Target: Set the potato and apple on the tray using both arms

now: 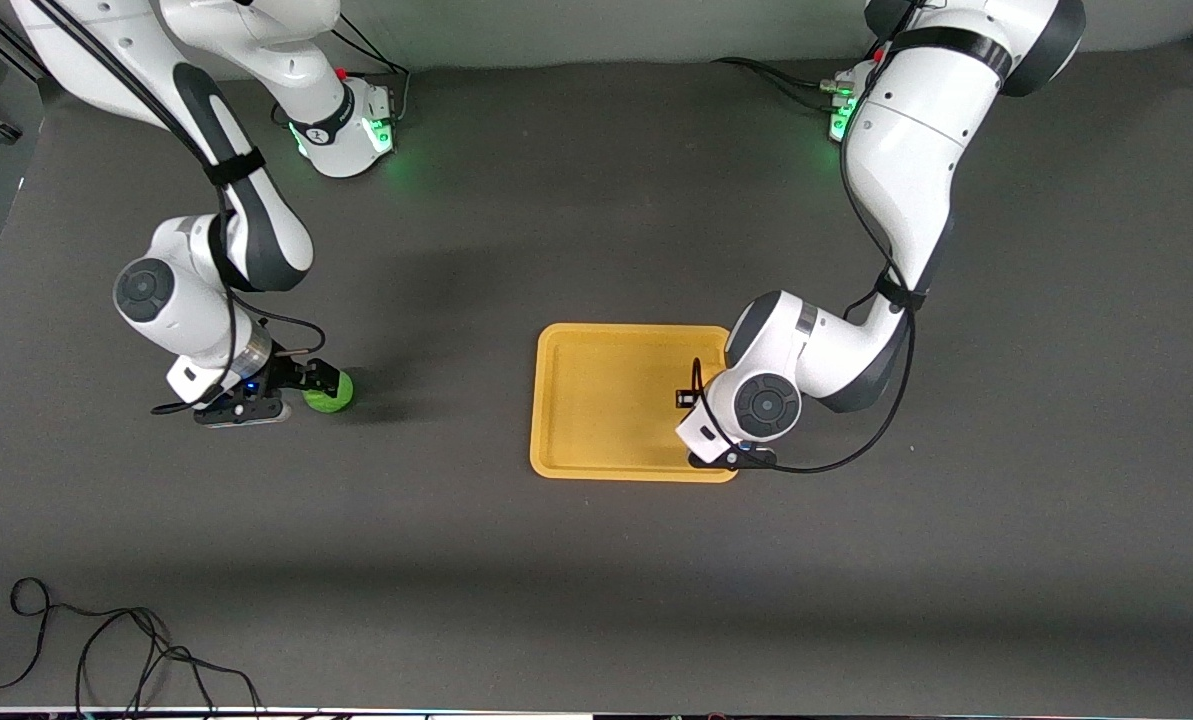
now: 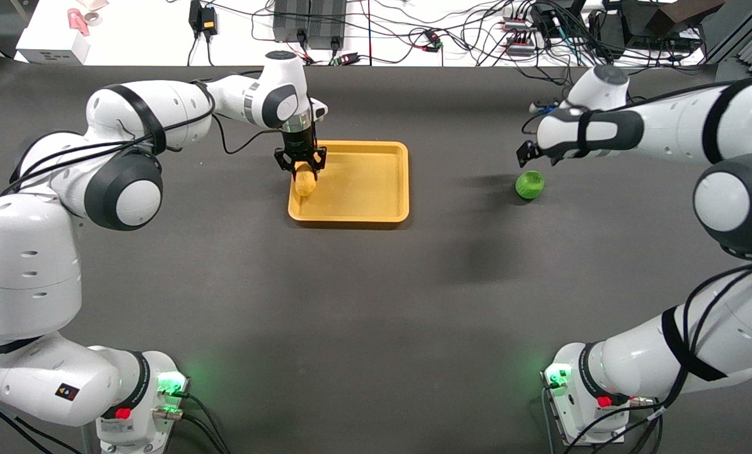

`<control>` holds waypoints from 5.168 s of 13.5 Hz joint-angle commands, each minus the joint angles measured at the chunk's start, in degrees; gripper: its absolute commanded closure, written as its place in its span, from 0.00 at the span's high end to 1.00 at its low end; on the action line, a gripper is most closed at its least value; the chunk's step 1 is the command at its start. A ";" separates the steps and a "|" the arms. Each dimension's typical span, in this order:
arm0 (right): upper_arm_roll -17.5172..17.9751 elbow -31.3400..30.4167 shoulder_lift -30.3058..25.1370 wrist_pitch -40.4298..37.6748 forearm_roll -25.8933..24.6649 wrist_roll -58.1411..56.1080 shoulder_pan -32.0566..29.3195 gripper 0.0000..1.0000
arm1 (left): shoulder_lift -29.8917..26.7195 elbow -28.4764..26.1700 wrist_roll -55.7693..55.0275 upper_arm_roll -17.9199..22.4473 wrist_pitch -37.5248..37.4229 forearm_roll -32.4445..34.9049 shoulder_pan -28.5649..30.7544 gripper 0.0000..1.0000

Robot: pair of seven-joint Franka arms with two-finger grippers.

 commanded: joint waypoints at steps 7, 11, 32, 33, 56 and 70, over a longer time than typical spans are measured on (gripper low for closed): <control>-0.08 -1.36 5.45 5.97 1.24 -0.14 0.42 0.86 | -3.80 5.64 -2.13 0.32 -4.35 0.72 2.32 1.00; -0.08 -0.66 1.78 0.10 1.24 -0.66 0.42 0.48 | -15.23 5.91 -0.12 0.66 -14.91 3.34 7.78 1.00; 0.53 71.72 18.42 -54.50 -0.08 56.42 36.16 0.46 | -46.27 -18.43 28.01 0.76 -16.15 6.08 28.35 0.99; 0.53 74.46 21.59 -53.98 -0.60 59.33 38.80 0.46 | -47.06 -19.39 28.97 0.76 -16.50 6.08 28.35 0.99; -1.49 74.14 43.26 -28.13 -7.38 63.57 40.85 1.00 | -42.93 -9.47 30.65 1.46 -23.01 6.17 28.09 1.00; -2.11 59.76 2.76 -62.59 -7.20 41.40 29.10 1.00 | -45.58 -14.13 31.00 1.72 -21.16 5.11 28.00 1.00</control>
